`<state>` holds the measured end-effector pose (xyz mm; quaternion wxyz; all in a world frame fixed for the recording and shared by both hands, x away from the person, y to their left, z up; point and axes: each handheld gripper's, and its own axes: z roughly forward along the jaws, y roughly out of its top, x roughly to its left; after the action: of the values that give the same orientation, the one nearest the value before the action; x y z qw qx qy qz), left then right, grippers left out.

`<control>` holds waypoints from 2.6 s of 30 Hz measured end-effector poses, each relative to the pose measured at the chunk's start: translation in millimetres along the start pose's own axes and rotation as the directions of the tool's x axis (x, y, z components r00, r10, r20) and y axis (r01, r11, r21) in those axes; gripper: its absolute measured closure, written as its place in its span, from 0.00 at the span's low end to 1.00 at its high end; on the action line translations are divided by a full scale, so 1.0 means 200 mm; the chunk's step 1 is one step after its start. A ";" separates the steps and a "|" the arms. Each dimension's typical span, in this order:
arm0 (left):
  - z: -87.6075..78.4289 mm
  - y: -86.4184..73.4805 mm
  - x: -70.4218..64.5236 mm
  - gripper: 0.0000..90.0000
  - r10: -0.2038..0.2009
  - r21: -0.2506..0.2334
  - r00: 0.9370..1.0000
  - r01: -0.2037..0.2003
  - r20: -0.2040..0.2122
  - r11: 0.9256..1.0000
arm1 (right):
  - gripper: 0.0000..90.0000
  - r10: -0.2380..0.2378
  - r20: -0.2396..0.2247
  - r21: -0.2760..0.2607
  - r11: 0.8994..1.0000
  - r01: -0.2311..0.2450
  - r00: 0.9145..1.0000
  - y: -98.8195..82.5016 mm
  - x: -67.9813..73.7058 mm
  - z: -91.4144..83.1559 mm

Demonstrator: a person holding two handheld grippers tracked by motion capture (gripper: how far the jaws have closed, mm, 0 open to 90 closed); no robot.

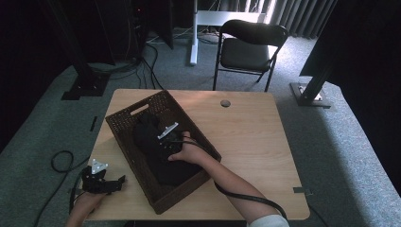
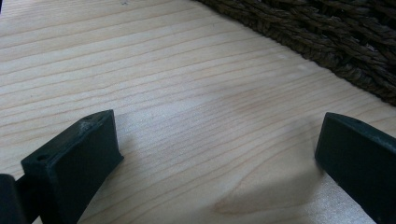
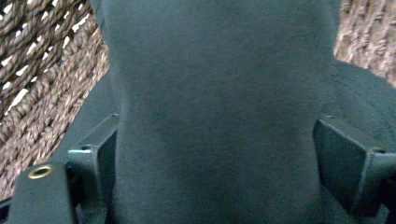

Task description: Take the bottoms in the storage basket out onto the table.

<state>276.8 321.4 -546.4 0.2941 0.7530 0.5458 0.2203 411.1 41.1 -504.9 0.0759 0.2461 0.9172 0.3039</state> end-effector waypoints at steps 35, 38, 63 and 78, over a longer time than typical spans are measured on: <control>0.00 0.00 0.00 0.00 0.001 -0.001 1.000 -0.001 -0.001 1.000 | 0.69 0.006 0.032 -0.228 0.974 0.001 0.999 0.04 0.03 -0.26; 0.00 0.00 0.00 0.00 0.002 -0.001 1.000 -0.002 -0.001 1.000 | 0.69 0.054 0.053 -0.291 0.956 -0.036 0.997 0.03 0.03 -0.29; 0.00 0.00 0.00 0.00 0.001 -0.002 1.000 -0.001 -0.001 1.000 | 0.69 0.157 0.069 -0.579 0.810 -0.089 0.985 -0.01 0.07 -0.46; 0.00 0.00 0.00 0.00 0.001 -0.001 1.000 -0.001 -0.001 1.000 | 0.69 0.140 0.060 -0.657 0.751 -0.067 0.988 0.04 0.07 -0.62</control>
<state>277.0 321.5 -546.4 0.2943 0.7531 0.5454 0.2211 367.1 -10.6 -400.3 0.1881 0.2702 0.7333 0.5949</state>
